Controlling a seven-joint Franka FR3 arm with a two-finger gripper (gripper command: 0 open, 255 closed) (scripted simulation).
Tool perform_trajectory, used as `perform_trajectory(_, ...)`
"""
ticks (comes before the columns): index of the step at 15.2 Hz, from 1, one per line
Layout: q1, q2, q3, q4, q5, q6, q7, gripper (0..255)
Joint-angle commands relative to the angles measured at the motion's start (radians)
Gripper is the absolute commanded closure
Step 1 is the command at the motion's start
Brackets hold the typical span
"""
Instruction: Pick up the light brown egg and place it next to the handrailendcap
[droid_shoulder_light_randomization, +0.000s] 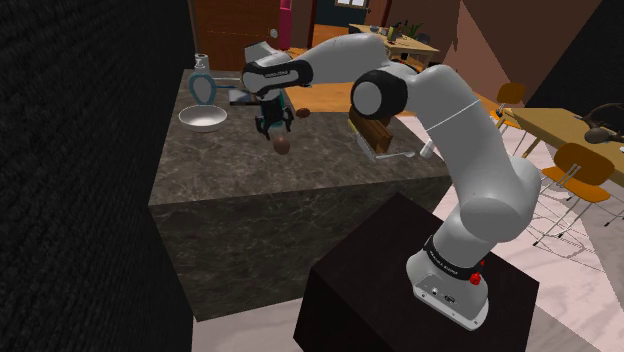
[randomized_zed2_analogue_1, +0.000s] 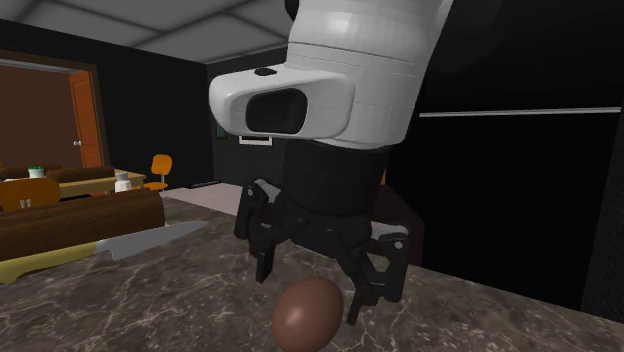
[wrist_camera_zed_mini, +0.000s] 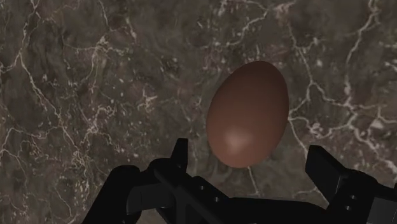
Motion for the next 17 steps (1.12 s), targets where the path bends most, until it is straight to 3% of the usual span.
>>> perform_trajectory(1,0.001,0.029,-0.002,0.022,-0.001,0.007,0.003,0)
perform_trajectory(7,-0.008,0.027,-0.004,-0.055,-0.005,0.082,0.010,0)
perform_trajectory(14,-0.008,0.027,-0.004,-0.054,-0.005,0.082,0.010,0)
perform_trajectory(15,-0.008,0.027,-0.004,-0.054,-0.005,0.082,0.010,255)
perform_trajectory(17,-0.008,0.027,-0.004,-0.055,-0.005,0.082,0.010,255)
